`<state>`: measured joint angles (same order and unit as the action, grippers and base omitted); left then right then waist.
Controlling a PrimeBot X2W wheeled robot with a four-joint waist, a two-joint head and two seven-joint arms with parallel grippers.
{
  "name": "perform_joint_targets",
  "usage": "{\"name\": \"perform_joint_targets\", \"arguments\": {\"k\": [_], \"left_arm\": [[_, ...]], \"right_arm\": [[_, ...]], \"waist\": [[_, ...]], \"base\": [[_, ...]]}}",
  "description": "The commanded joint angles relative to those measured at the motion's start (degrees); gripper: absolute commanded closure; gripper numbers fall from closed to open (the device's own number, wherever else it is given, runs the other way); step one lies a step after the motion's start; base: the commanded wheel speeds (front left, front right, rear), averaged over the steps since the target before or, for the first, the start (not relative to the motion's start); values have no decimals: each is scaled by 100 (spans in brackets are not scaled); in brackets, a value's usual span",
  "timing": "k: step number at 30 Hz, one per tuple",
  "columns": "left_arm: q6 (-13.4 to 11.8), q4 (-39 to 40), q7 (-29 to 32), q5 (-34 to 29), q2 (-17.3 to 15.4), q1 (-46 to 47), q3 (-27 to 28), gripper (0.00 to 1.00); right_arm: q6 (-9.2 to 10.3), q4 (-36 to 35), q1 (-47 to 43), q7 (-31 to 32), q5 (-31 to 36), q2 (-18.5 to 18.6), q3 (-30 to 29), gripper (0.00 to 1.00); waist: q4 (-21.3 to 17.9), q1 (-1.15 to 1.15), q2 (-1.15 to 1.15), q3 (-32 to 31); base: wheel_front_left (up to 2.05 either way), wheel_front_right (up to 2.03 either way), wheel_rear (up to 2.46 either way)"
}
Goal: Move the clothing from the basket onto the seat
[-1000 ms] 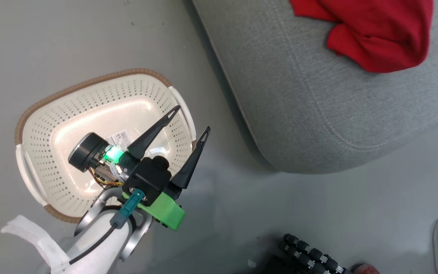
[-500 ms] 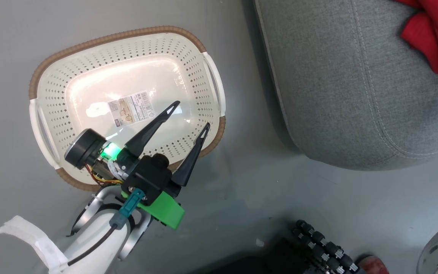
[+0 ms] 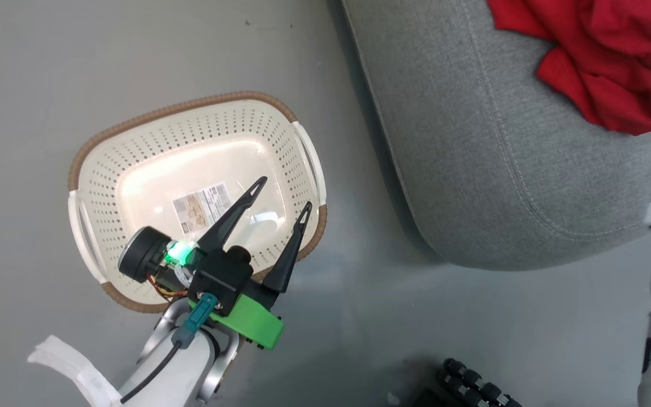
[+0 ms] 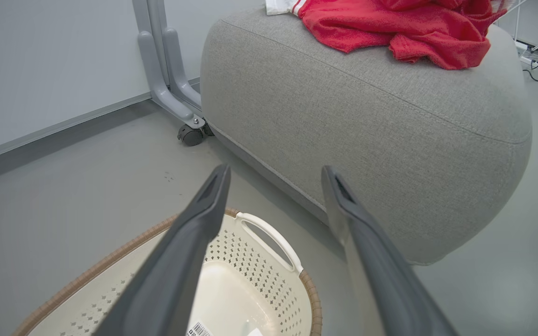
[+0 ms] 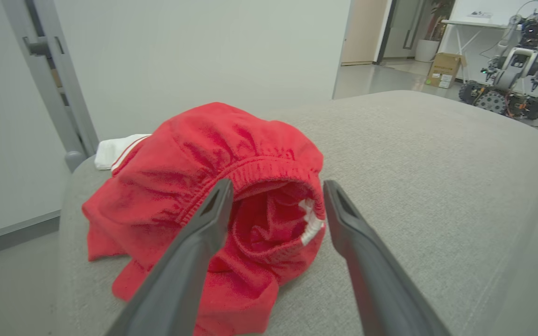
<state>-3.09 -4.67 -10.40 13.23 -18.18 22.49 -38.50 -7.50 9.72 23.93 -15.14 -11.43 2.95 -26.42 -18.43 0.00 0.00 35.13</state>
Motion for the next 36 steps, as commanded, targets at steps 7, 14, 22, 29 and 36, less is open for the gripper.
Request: {"name": "perform_joint_targets", "arguments": {"k": [7, 14, 22, 29, 36], "left_arm": [[-323, -617, -448, 414, 501, -467, 397, 0], [-606, -519, -484, 363, 886, -1199, 1122, 0], [-587, 102, -482, 120, 1164, -2346, 2224, 0], [-181, 404, -482, -117, 1305, -2994, 2875, 0], [181, 522, -483, -287, 1459, -3456, 3292, 0]], "right_arm": [[3, -77, -839, -2, 45, 5, 1572, 0], [3, 0, -1400, -1, -68, 11, 2739, 0], [3, -103, -1975, -1, 76, 8, 3370, 0], [3, -213, -2206, -1, 178, 9, 3556, 0], [3, -341, -2566, -1, 225, 81, 3564, 0]], "waist": [[436, 0, 0, -1509], [966, 0, 0, -2522], [1319, 0, 0, -3408], [1332, 0, 0, -3711], [1314, 0, 0, -3877]], "base": [[0, 0, 0], [0, 0, 0], [0, 0, 0], [0, 0, 0], [0, 0, 0]]}}
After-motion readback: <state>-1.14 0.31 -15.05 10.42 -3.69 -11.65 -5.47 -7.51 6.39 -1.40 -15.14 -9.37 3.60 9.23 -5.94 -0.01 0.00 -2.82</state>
